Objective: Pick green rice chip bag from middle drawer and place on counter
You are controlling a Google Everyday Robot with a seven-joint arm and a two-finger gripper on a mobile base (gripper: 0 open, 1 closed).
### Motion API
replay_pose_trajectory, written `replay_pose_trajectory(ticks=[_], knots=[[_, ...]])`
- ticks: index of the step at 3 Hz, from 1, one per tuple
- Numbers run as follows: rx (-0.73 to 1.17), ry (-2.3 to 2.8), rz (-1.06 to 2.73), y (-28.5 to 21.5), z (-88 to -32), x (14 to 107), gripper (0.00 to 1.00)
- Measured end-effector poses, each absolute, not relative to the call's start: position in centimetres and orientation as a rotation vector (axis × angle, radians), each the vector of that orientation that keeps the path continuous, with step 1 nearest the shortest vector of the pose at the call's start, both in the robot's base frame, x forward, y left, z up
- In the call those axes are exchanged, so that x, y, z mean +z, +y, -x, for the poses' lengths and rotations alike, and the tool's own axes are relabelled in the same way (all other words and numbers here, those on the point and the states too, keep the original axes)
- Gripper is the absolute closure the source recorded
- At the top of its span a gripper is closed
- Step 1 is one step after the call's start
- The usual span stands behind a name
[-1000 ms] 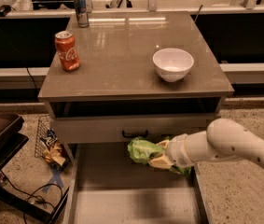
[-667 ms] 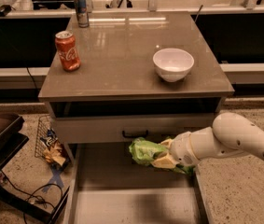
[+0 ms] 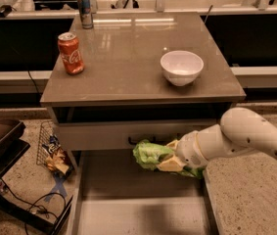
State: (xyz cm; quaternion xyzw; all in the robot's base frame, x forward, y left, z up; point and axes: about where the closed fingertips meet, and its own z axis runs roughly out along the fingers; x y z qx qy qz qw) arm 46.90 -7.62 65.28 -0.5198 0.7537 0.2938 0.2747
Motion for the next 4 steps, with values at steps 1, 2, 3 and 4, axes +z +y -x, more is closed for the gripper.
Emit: replay_pose_trajectory(ticks=[1,2,3,4], knots=[[0.806,2.071,1.396,-6.3,-48.3,74.3,1.0],[0.795,2.069,1.383,-5.8,-49.3,80.7,1.0],[0.699,2.068,1.408,-4.1,-49.6,88.0,1.0],[0.582,2.032,1.434,-2.4,-50.5,94.1,1.0]])
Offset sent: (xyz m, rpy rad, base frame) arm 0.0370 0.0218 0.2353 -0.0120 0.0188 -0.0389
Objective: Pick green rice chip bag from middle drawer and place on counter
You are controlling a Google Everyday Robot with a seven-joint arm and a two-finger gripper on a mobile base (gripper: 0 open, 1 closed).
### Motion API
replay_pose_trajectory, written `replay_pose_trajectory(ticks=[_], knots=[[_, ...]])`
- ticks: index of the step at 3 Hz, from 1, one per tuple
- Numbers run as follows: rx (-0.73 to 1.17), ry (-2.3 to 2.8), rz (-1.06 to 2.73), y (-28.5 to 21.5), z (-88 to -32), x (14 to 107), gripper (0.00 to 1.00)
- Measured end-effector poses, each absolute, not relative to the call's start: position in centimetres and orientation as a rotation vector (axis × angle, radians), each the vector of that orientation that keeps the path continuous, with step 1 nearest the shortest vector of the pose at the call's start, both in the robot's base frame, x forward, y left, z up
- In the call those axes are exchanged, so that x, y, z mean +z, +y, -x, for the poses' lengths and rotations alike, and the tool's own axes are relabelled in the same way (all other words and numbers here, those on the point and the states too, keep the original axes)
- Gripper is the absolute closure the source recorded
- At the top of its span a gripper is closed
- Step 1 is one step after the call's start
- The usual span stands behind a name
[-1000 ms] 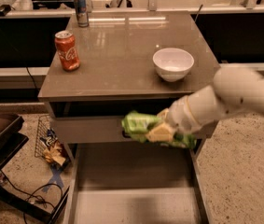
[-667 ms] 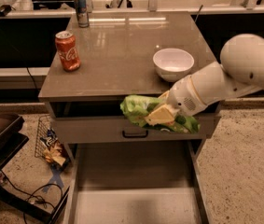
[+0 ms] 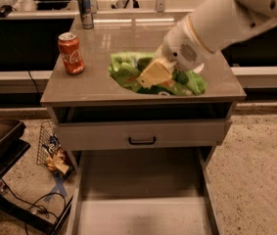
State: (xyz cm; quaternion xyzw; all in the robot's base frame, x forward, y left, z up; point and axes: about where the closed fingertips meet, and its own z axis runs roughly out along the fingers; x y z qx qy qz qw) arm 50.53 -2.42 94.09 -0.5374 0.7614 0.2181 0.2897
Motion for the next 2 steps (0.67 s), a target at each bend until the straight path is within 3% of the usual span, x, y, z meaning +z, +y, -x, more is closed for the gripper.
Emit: replay_pose_trajectory(ticks=[2], knots=[[0.285,1.98,1.52,-1.9,-51.9,100.6,1.0]])
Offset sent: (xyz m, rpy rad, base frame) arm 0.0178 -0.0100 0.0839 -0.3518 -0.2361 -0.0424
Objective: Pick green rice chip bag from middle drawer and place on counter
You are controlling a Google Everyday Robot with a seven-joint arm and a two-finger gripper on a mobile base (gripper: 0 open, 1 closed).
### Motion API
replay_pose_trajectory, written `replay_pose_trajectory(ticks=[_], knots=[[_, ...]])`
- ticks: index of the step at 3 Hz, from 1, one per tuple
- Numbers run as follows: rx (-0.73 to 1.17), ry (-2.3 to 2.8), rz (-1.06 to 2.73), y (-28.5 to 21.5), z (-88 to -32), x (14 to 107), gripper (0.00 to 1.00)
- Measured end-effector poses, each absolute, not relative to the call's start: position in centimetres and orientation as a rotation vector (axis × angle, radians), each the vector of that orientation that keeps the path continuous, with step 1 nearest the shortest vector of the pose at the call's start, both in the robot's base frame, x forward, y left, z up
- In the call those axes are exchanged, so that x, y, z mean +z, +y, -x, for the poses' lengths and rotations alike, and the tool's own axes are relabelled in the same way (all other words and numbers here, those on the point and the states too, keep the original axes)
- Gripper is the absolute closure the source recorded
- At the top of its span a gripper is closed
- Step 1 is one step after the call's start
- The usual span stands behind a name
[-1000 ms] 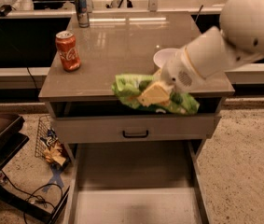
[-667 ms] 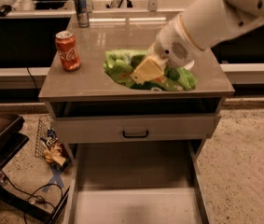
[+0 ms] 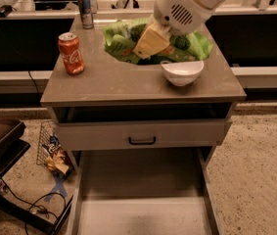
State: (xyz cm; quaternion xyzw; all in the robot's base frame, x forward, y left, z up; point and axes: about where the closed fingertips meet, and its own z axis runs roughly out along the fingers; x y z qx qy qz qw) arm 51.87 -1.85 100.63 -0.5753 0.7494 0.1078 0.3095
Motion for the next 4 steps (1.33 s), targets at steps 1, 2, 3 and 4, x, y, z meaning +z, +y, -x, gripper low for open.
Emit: replay_pose_trajectory(ticks=[1,2,3,4], knots=[[0.236,1.985,1.531,-2.2,-52.2,100.6,1.0],[0.226,1.981,1.531,-2.1,-52.5,100.9,1.0],[0.174,1.894,1.494,-2.7,-59.0,102.2,1.0],[0.08,1.831,1.451,-3.7,-65.8,104.1,1.0]])
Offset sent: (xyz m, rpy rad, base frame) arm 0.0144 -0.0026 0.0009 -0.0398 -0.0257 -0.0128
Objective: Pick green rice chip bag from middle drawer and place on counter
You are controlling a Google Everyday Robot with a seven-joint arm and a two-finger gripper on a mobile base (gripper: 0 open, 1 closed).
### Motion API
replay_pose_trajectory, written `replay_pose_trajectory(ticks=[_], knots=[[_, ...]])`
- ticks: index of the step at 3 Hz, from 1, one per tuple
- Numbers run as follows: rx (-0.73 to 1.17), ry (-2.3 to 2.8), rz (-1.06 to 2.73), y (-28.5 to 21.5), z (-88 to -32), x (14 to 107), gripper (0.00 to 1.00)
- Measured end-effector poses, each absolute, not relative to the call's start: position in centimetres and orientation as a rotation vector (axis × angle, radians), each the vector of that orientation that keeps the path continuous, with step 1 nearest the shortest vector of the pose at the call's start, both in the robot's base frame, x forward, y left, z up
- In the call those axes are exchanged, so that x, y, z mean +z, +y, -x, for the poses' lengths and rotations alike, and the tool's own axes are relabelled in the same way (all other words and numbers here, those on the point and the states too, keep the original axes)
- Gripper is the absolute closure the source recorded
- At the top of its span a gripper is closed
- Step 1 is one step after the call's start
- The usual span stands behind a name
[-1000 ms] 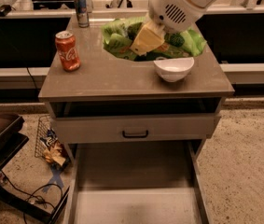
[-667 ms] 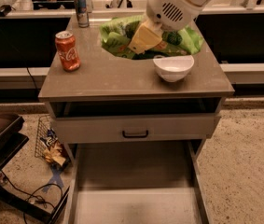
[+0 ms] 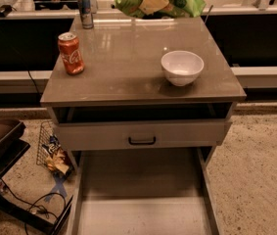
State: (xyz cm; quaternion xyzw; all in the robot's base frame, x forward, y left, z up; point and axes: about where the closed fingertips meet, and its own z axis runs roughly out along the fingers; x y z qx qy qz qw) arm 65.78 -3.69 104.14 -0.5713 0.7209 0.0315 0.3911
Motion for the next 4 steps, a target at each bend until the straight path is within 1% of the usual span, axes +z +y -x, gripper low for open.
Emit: replay_pose_trajectory(ticks=[1,2,3,4], knots=[[-0.033,1.845,1.391,-4.8,-72.1,104.1,1.0],[-0.096,1.874,1.317,-5.9,-78.5,102.5,1.0],[-0.09,1.87,1.318,-5.9,-78.4,102.7,1.0],[-0.092,1.857,1.311,-4.7,-79.8,101.8,1.0]])
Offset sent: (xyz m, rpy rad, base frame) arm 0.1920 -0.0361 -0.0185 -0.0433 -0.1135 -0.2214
